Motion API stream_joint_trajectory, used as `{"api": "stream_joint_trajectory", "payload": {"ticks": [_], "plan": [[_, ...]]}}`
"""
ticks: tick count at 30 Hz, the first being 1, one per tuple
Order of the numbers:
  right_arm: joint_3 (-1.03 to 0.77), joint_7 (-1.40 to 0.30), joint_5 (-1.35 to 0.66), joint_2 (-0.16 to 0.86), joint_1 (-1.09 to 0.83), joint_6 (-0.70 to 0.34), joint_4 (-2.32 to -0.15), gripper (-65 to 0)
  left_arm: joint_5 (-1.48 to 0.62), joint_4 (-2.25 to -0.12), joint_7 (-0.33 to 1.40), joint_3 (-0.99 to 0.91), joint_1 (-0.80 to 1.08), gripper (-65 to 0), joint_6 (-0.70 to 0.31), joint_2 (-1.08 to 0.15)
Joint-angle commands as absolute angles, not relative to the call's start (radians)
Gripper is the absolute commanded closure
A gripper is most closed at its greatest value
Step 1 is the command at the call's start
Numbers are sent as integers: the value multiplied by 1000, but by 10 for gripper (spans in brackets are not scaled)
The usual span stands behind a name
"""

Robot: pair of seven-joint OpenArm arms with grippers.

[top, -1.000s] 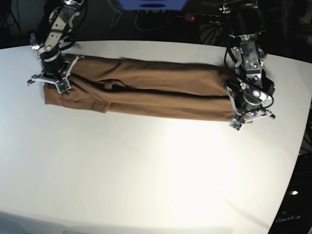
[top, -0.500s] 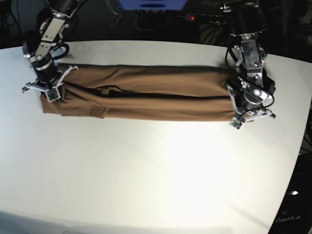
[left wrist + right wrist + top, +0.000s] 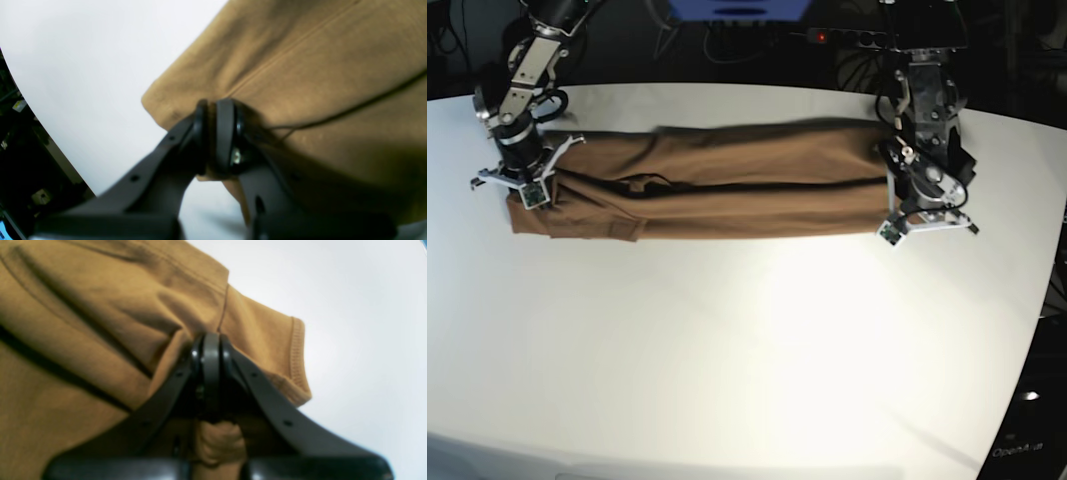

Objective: Fold the T-shirt properly
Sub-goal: 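Open the left gripper and lift it off the strip end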

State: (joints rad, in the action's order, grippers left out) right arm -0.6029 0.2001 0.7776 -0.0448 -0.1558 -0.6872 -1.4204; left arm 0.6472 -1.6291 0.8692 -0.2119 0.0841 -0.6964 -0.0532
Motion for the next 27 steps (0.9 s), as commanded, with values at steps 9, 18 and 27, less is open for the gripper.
{"api": "stream_joint_trajectory", "payload": {"ticks": [9,18,27], "plan": [[-608,116,843,-41,-171,-698,-1417,-3,647,-1733,840,-213,113,-248,-698,-58],[-608,111,843,-42,-166,-698,-1414,-3,645,-1821,941,-214,133,-247,-698,-97],[-608,113,846,-54,-174,-698,-1414,-3,639,-1837,1003,-341,219,-71,-698,-96]]}}
